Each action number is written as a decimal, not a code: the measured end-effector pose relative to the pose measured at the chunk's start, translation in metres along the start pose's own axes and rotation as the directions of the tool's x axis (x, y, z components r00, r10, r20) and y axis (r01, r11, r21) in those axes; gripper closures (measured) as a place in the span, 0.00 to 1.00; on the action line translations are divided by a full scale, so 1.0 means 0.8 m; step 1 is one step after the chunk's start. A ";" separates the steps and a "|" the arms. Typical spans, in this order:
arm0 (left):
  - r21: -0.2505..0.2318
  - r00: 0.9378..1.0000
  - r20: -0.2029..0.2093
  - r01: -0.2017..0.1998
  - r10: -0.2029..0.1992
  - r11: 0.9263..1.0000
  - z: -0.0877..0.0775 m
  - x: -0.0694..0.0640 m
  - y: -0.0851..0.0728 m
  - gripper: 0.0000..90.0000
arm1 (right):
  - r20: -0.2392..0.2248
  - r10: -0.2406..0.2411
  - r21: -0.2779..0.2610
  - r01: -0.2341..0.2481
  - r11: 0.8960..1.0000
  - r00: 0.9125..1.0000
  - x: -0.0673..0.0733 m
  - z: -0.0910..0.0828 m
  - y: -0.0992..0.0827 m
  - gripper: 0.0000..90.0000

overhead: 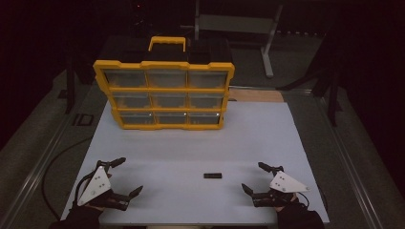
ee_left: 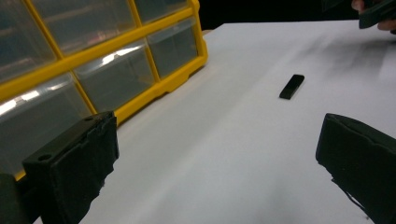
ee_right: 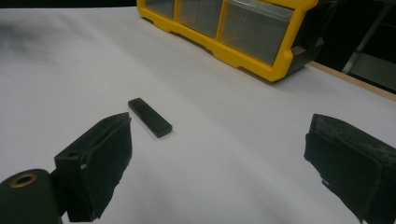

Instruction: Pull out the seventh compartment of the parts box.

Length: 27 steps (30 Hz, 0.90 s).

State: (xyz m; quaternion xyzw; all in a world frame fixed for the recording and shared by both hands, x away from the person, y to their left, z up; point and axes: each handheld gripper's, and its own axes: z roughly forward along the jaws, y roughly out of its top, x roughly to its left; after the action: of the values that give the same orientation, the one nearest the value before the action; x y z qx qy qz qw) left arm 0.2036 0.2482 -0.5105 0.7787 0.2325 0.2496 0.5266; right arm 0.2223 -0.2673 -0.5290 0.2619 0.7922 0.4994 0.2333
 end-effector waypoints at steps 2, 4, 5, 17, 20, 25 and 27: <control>-0.009 1.000 -0.003 -0.009 0.009 1.000 -0.003 0.002 0.009 0.00 | -0.007 0.007 -0.001 -0.007 1.000 1.000 0.000 0.000 0.000 0.08; -0.014 1.000 -0.003 -0.018 0.017 1.000 -0.005 0.004 0.013 0.00 | -0.008 0.005 -0.004 -0.005 1.000 1.000 0.000 0.000 0.000 0.08; -0.014 0.999 -0.005 -0.039 0.038 0.999 -0.007 0.007 0.022 0.00 | -0.009 0.006 -0.002 -0.006 1.000 1.000 0.000 0.000 0.001 0.08; -0.004 0.993 -0.027 -0.112 0.112 0.994 -0.008 0.031 0.059 0.00 | 0.005 -0.011 -0.016 0.011 1.000 1.000 0.003 0.000 0.002 0.09; 0.002 0.991 -0.031 -0.128 0.128 0.992 -0.006 0.037 0.065 0.00 | 0.007 -0.018 -0.020 0.018 1.000 1.000 0.003 0.000 0.002 0.08; 0.005 0.988 -0.038 -0.149 0.149 0.989 -0.002 0.045 0.075 0.00 | 0.008 -0.015 -0.021 0.015 1.000 1.000 0.003 -0.001 0.002 0.09; 0.010 0.986 -0.040 -0.159 0.160 0.987 0.001 0.048 0.079 0.00 | 0.010 -0.019 -0.018 0.019 1.000 1.000 0.003 0.000 0.002 0.08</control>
State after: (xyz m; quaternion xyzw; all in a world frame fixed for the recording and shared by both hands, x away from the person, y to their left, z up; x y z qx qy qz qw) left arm 0.2396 0.2505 -0.4459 0.7914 0.1808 0.3059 0.4975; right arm 0.2204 -0.2651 -0.5275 0.2545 0.7888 0.5032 0.2446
